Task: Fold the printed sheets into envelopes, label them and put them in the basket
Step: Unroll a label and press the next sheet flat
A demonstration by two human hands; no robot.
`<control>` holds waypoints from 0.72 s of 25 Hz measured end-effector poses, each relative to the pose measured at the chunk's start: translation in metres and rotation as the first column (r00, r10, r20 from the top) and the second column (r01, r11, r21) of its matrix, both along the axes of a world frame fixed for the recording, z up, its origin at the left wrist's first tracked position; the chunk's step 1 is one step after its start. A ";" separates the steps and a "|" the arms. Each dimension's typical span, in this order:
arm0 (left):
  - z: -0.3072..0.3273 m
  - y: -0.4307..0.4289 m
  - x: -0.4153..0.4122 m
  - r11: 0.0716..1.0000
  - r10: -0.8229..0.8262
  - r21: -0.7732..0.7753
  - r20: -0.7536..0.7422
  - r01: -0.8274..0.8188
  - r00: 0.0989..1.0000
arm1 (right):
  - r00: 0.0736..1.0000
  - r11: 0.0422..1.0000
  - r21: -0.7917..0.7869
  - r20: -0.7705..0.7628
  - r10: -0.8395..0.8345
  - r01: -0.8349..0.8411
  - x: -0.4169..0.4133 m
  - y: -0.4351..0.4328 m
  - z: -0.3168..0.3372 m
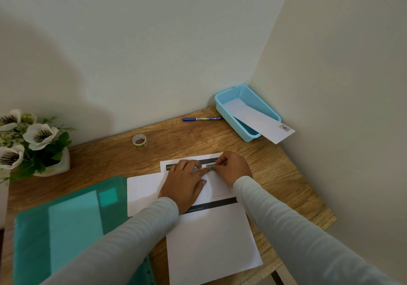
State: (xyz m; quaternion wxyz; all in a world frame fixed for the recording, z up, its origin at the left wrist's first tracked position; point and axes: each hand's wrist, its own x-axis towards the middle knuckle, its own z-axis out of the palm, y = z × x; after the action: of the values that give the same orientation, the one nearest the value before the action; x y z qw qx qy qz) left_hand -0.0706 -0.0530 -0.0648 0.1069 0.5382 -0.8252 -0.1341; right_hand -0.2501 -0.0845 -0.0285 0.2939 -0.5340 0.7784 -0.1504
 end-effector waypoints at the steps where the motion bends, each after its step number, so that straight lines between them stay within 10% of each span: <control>1: 0.000 0.000 0.000 1.000 0.000 0.000 0.000 0.000 1.000 | 1.000 1.000 -0.003 0.010 -0.019 0.019 -0.001 -0.001 -0.001; 18: -0.004 -0.001 0.001 1.000 0.020 -0.007 -0.076 -0.021 0.997 | 0.999 0.998 -0.049 -0.010 0.047 -0.048 -0.012 0.014 -0.014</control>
State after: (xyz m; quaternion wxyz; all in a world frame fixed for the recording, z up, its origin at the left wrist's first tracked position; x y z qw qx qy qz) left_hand -0.0693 -0.0536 -0.0685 0.1417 0.5408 -0.8154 -0.1504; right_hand -0.2618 -0.0702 -0.0425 0.2809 -0.5601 0.7627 -0.1603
